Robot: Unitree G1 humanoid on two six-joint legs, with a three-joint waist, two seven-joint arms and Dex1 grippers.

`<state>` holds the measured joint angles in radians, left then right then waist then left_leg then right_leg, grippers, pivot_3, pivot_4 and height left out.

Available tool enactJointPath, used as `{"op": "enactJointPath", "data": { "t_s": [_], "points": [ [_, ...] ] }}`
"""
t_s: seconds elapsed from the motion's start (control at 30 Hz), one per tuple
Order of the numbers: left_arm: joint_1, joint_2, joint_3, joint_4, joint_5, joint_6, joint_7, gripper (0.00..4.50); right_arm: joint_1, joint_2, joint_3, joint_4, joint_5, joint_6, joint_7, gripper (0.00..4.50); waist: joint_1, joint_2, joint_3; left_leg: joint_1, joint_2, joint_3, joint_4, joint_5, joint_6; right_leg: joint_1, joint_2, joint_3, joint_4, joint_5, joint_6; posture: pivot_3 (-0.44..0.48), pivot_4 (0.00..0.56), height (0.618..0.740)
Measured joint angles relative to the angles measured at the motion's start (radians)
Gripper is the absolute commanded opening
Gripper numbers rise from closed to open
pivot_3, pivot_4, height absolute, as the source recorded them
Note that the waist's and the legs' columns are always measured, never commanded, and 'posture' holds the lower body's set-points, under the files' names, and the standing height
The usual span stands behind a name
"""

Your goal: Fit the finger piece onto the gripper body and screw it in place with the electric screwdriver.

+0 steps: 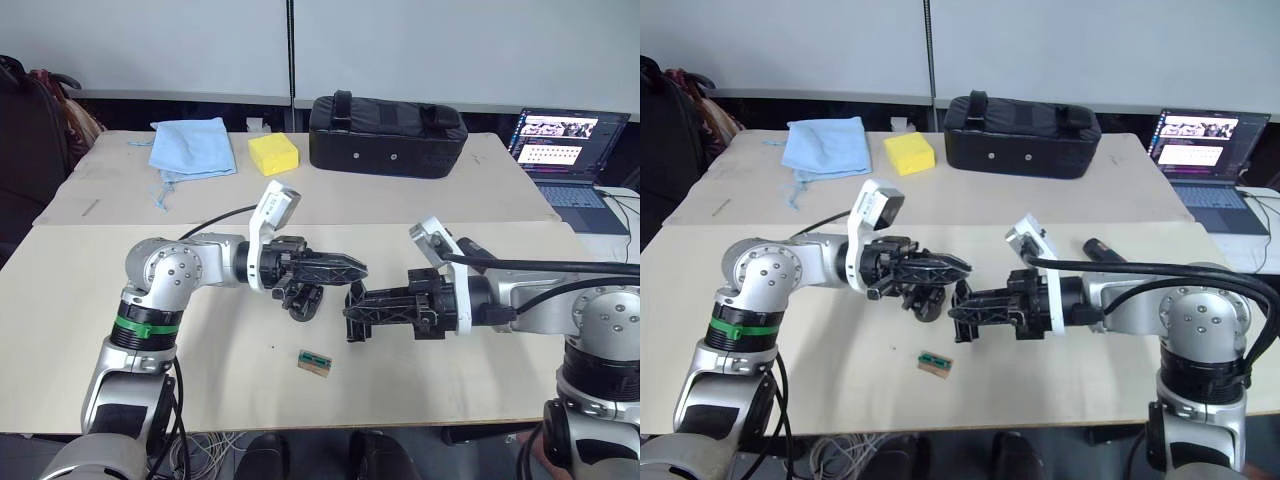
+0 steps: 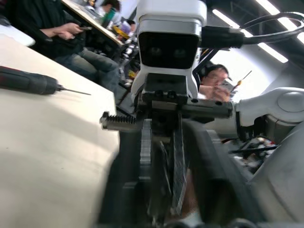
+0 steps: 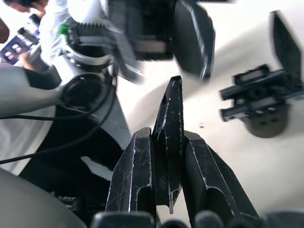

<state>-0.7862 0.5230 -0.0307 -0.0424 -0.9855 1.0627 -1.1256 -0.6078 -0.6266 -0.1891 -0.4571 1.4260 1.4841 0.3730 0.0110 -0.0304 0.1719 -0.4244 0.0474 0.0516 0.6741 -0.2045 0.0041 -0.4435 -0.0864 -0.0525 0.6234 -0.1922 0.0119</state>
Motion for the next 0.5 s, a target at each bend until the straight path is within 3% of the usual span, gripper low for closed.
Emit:
{"op": "enactJointPath", "data": {
  "t_s": [0.13, 0.2, 0.33, 0.5],
  "points": [
    [0.053, 0.112, 0.034, 0.026, 0.135, -0.244, -0.127, 4.49, 0.055, -0.052, 0.001, -0.051, -0.046, -0.093, 0.069, 0.35, -0.005, 0.0, 0.0, 0.0, 0.0, 0.001, -0.002, 0.0, 0.0, -0.001, 0.001, 0.001, 0.0, 0.0, 0.0, 0.0, 0.15, 0.74],
    [0.098, 0.207, 0.034, 0.08, 0.237, -0.402, -0.235, 4.5, 0.091, -0.08, 0.001, -0.073, -0.092, -0.151, 0.112, 0.35, -0.005, 0.0, 0.0, 0.001, 0.0, 0.001, -0.003, 0.0, 0.0, -0.002, 0.001, 0.001, 0.0, -0.001, -0.001, 0.0, 0.15, 0.74],
    [0.147, 0.301, 0.032, 0.263, 0.399, -0.652, -0.379, 4.5, 0.159, -0.095, 0.01, -0.1, -0.207, -0.284, 0.205, 0.35, 0.004, 0.0, 0.0, -0.002, 0.001, 0.001, -0.004, 0.0, 0.0, -0.006, 0.001, 0.001, 0.0, -0.001, -0.002, 0.0, 0.15, 0.74],
    [0.165, 0.281, 0.03, 0.492, 0.551, -0.922, -0.422, 4.5, 0.231, -0.093, 0.033, -0.115, -0.337, -0.458, 0.327, 0.35, 0.014, 0.0, 0.0, -0.009, 0.0, 0.003, -0.003, 0.0, 0.0, -0.011, -0.001, 0.001, -0.002, 0.0, 0.0, 0.0, 0.15, 0.74]
  ]
}}
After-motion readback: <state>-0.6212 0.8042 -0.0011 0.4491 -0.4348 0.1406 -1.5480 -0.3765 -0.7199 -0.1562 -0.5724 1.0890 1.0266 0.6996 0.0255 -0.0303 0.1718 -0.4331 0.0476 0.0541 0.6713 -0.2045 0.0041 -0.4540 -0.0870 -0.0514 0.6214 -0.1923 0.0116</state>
